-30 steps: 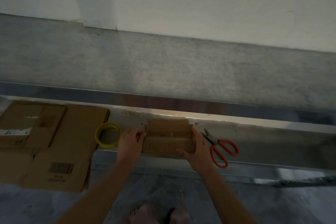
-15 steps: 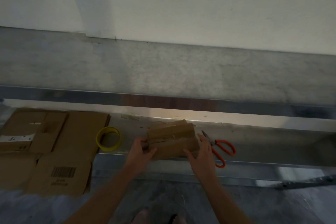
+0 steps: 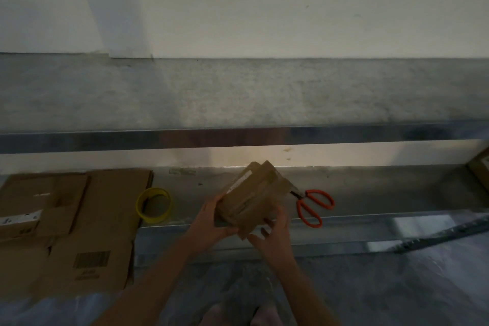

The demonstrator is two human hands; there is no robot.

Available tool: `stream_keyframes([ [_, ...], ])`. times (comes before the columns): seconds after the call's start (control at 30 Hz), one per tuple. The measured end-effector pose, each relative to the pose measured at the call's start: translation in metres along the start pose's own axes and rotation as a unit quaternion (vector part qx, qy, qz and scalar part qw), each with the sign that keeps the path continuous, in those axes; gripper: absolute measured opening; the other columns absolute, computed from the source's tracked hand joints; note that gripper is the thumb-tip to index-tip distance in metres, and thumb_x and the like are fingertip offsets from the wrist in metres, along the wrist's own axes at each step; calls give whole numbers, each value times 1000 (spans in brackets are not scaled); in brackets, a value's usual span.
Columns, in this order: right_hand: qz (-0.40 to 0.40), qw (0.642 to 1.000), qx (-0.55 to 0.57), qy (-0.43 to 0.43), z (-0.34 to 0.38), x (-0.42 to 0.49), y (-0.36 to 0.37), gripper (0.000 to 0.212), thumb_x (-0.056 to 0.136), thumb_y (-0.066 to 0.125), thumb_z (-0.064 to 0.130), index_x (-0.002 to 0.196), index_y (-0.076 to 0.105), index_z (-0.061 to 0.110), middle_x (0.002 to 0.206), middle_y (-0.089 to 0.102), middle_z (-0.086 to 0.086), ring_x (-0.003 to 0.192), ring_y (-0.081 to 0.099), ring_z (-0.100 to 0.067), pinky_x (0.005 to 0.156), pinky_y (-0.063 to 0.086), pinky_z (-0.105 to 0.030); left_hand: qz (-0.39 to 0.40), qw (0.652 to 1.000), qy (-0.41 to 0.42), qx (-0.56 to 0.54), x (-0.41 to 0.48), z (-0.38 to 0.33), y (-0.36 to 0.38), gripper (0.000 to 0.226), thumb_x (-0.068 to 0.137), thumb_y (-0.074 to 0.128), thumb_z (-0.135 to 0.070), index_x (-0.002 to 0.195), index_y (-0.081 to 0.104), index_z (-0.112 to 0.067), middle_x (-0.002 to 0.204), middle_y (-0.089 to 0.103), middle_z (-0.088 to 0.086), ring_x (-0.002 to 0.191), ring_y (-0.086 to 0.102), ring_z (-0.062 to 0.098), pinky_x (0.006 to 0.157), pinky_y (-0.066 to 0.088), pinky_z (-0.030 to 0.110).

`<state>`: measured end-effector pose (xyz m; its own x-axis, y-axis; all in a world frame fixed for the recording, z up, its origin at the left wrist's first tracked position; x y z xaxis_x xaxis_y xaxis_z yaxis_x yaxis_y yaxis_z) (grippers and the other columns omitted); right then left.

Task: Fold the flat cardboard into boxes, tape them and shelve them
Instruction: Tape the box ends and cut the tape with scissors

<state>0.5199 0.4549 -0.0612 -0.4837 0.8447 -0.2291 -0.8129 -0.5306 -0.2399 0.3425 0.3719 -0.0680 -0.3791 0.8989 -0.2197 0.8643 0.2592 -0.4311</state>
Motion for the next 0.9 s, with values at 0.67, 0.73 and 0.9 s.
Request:
stream_keyframes([
  [0.67,86,957,-268,-66,10,40,2,72,90,68,24,150,30,17,157,25,-6,140,34,-23,115,35,-37,12,989,2,150,18,8,-1,80,91,65,-27,153,14,-30,158,21,-1,137,37,19,113,36,36],
  [0.73,89,949,-294,-75,8,37,-3,74,91,67,34,152,27,22,159,19,-5,143,29,-24,114,36,-41,21,974,19,224,16,8,-2,84,92,59,-42,154,4,-32,161,10,-5,141,30,21,115,32,37],
  [0.9,43,908,-383,-165,15,10,-12,68,95,49,55,152,26,28,162,18,1,151,7,-21,118,28,-44,-9,934,53,354,-2,2,-19,83,91,36,-66,153,-6,-31,162,2,-7,149,3,17,118,13,38],
])
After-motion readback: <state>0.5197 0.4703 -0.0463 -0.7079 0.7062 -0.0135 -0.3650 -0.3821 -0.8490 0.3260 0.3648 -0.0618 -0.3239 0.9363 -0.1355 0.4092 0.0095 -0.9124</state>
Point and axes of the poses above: each hand's wrist, its own x-axis towards the middle knuckle, its own y-axis out of the palm, z = x × y, the point moved 2 cm from there along x, towards the middle knuckle
